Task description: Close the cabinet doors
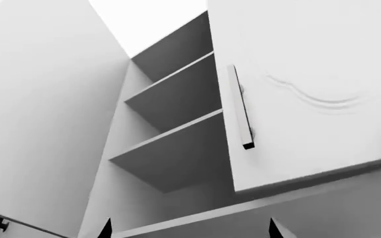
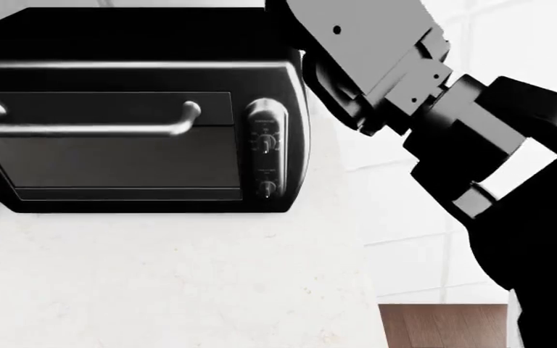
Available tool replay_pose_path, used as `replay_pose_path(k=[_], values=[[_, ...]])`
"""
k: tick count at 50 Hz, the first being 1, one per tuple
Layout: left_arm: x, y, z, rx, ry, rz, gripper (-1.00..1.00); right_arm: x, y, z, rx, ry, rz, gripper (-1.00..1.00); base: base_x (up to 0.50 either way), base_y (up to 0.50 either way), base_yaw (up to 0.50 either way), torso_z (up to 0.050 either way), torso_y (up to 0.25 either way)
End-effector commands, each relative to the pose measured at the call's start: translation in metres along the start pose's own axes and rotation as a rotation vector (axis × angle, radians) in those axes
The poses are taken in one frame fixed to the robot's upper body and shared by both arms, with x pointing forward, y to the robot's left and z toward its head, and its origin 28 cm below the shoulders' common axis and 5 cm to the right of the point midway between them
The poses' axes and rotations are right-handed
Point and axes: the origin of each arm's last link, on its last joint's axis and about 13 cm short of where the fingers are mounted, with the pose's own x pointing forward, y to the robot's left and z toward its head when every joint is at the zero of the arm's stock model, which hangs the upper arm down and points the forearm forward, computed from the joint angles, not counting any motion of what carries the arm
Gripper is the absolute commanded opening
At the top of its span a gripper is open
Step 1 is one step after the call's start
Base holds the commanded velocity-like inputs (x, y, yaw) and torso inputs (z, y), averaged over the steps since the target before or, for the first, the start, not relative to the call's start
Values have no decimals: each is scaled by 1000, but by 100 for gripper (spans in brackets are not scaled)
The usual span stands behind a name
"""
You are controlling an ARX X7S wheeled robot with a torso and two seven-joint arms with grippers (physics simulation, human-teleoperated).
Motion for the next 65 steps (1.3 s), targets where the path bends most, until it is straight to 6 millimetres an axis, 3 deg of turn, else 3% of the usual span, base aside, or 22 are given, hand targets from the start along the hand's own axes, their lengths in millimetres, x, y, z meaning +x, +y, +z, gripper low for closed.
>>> replay_pose_path(k=[1,17,29,34,37,40,41,42,44,45,48,54,60,63,65], values=[[-1,9,-1,50,7,12,100,-73,-19,-79,3,440,-181,100,0,0,0,0,0],[-1,9,-3,59,9,9,100,-82,-25,-85,-12,471,-206,100,0,0,0,0,0],[0,5,-2,40,2,1,100,-70,-34,-77,-35,442,-222,100,0,0,0,0,0],[2,1,-1,12,-3,-4,100,-43,-40,-56,-92,295,-241,100,0,0,0,0,0],[5,-4,1,-20,-22,-10,100,-16,-41,-31,-117,146,-275,100,0,0,0,0,0],[7,-12,0,-60,-28,-28,100,-26,-76,21,-320,55,-391,100,0,0,0,0,0],[7,-13,0,-71,-28,-31,100,-28,-63,34,-281,28,-397,100,0,0,0,0,0],[8,-17,0,-88,-31,-41,100,-34,-68,55,-328,-3,-437,100,0,0,0,0,0],[9,-22,-1,-112,-36,-51,100,-51,-51,89,-298,-53,-423,100,0,0,0,0,0],[10,-25,0,-127,-43,-59,100,-65,-47,109,-277,-87,-422,100,0,0,0,0,0],[12,-33,-1,-161,-54,-86,100,-117,-9,154,-143,-105,-329,100,0,0,0,0,0],[15,-48,0,-214,-80,-123,100,-174,-1,174,-142,-82,-411,100,0,0,0,0,0],[15,-49,3,-244,-110,-142,100,-215,10,190,-83,-148,-541,100,0,0,0,0,0],[15,-44,9,-254,-128,-138,100,-227,10,193,-48,-203,-603,100,0,0,0,0,0],[12,-42,13,-262,-149,-154,100,-225,13,188,-64,-168,-559,100,0,0,0,0,0]])
